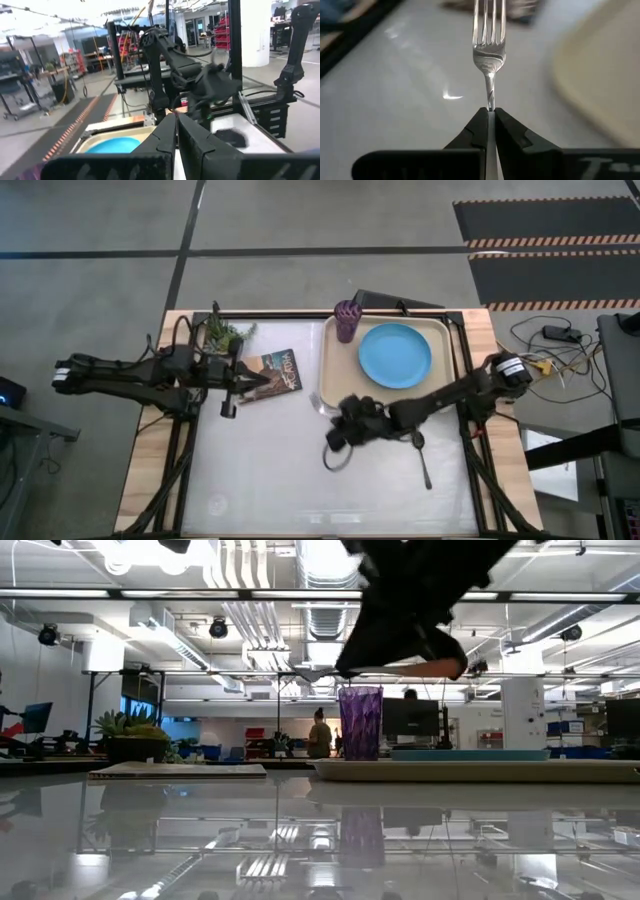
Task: Pick and place plate/cup/fork/spoon on tray
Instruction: Put the orange fork on the tray to the left of the blue plate
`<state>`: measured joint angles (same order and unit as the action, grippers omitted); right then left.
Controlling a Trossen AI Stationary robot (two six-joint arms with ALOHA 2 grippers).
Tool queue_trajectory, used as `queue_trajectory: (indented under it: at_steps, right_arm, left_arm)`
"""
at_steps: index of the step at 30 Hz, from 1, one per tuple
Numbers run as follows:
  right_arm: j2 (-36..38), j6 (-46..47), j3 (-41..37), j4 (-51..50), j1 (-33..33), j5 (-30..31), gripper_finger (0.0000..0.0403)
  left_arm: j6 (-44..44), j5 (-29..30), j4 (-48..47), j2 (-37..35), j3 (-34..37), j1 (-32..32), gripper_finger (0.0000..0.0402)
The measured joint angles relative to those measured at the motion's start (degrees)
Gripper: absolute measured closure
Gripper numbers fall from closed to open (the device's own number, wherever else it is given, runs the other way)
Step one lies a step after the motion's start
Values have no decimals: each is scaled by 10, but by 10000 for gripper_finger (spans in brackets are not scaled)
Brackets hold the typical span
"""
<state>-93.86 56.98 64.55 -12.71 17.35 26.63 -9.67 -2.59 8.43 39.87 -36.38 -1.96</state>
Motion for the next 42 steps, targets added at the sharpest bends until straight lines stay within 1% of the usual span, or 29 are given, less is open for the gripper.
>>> queue_trajectory:
  at_steps: [5, 8, 12, 17, 20, 23, 27, 30, 42]
  right_arm:
    - [-5, 119, 54, -142, -56, 5, 391]
    - [-4, 159, 72, -187, -84, 8, 391]
    - [-14, 176, 91, -190, -107, 42, 391]
    - [-53, 179, 129, -191, -129, 49, 391]
    - [-78, 185, 150, -198, -141, 50, 391]
    - [-94, 192, 163, -229, -157, 49, 391]
    - [-106, 235, 162, -257, -171, 43, 391]
    - [-110, 253, 155, -266, -177, 37, 391]
    - [-129, 255, 140, -286, -212, 34, 391]
  left_arm:
    - [-31, 0, 0, -19, 0, 0, 402]
    - [-47, 0, 0, -28, 0, 0, 402]
    - [-65, 0, 0, -39, 0, 0, 402]
    - [-106, 3, 0, -48, 1, 0, 402]
    - [-107, 19, 0, -50, 1, 0, 402]
    - [-109, 56, 1, -52, 1, 0, 402]
    - [-122, 111, 0, -51, 1, 1, 402]
    - [-132, 139, 0, -50, 1, 1, 402]
    - [-132, 149, -1, -48, 2, 1, 402]
